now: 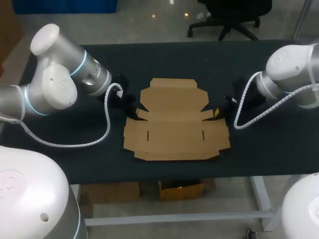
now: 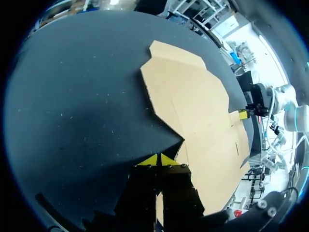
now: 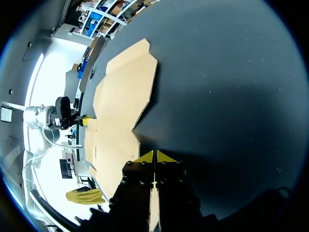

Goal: Assemble the packaging by folding the flat box into shape, placing the metal phone stand inside, and closing the box properly

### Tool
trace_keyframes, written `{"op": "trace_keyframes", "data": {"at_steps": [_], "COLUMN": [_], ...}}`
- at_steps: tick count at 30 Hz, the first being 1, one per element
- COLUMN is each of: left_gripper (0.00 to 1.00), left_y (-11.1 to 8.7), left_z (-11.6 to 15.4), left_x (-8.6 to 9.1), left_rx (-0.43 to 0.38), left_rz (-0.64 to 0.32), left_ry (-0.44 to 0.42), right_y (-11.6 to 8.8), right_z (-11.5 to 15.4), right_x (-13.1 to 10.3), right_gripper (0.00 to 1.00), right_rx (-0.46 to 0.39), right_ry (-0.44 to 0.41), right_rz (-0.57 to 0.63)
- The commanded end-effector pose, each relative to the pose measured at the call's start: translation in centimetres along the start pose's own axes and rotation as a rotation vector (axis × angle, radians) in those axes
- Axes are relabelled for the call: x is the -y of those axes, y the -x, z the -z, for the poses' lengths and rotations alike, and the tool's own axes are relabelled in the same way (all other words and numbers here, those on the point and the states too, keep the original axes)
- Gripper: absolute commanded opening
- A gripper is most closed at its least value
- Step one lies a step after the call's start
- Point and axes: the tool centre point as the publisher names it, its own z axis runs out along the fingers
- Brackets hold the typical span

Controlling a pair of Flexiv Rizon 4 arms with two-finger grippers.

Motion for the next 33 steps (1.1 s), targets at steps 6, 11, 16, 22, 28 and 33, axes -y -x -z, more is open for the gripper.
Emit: {"op": "trace_keyframes", "data": {"at_steps": [6,11,16,22,28,33], "left_gripper": [0.00,0.00,0.00,0.00,0.00,0.00], "left_y": [-0.36,-0.67,-0.90,-0.94,-0.90,-0.94], "left_z": [-0.16,-0.28,-0.13,-0.07,-0.11,-0.09], "left_x": [-0.23,-0.32,-0.33,-0.25,-0.23,-0.21], "left_rx": [-0.003,-0.005,-0.004,-0.001,0.000,0.004], "left_rz": [-0.016,-0.027,-0.034,-0.030,-0.018,0.002], "left_ry": [0.001,0.005,-0.001,-0.005,-0.005,-0.013], "right_y": [-0.22,-0.41,-0.65,-0.81,-0.81,-0.88], "right_z": [-0.53,-0.64,-0.63,-0.64,-0.73,-0.80], "right_x": [-0.24,-0.23,-0.26,-0.27,-0.27,-0.30], "right_gripper": [0.00,0.00,0.00,0.00,0.00,0.00], "right_rx": [0.004,0.004,0.006,0.014,0.014,0.021], "right_ry": [-0.005,-0.002,0.000,0.002,0.003,0.012], "right_rz": [0.001,0.002,0.005,0.007,0.002,-0.009]}}
